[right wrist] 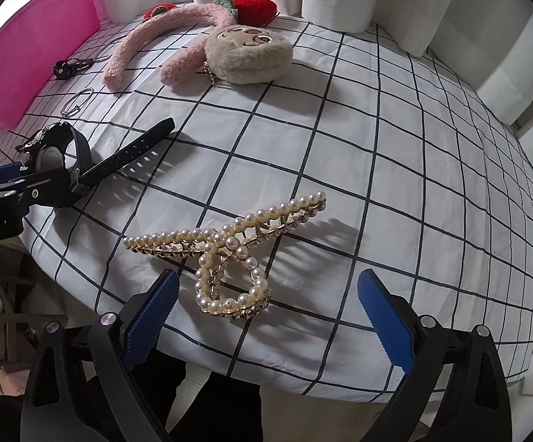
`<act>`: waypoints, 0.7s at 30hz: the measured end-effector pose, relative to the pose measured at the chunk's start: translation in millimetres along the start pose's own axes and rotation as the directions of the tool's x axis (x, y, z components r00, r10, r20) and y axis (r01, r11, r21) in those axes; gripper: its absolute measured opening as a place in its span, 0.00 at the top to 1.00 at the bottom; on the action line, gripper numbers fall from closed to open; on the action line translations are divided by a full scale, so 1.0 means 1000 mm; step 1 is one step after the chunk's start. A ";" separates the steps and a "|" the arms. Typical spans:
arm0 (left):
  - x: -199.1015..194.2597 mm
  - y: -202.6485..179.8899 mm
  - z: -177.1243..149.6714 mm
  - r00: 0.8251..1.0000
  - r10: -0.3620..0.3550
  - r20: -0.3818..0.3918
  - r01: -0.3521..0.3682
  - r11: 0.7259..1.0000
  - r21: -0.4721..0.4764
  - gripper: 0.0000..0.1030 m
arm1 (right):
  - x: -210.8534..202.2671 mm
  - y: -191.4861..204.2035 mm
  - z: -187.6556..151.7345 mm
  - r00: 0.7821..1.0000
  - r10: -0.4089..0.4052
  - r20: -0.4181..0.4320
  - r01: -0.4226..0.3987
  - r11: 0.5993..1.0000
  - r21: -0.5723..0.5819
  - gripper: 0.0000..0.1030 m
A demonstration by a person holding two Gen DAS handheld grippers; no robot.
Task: Organize jewelry
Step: 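Reach the left tool to the black watch while the right tool reaches the pearl clip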
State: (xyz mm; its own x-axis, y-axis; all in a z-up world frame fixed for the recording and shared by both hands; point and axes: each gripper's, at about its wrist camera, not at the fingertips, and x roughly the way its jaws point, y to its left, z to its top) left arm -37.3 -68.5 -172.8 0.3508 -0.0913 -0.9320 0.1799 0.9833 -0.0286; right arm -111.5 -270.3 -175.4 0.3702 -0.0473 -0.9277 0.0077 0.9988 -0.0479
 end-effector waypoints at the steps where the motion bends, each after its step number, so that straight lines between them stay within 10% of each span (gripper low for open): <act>1: 0.001 0.001 0.001 1.000 -0.005 0.002 0.005 1.000 -0.010 0.06 | 0.001 0.000 0.001 1.000 0.003 0.000 -0.003 1.000 -0.001 0.09; 21: 0.023 0.011 -0.006 0.997 0.057 0.043 -0.055 0.997 -0.051 0.05 | 0.009 -0.003 0.001 0.997 0.016 0.069 -0.014 1.000 -0.023 0.08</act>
State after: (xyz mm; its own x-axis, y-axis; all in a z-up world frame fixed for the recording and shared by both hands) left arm -33.2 -59.2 -197.1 0.3997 -0.0418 -0.9157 0.1130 0.9936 0.0040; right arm -107.1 -273.5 -183.1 0.4339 -0.0306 -0.9004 -0.0192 0.9989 -0.0432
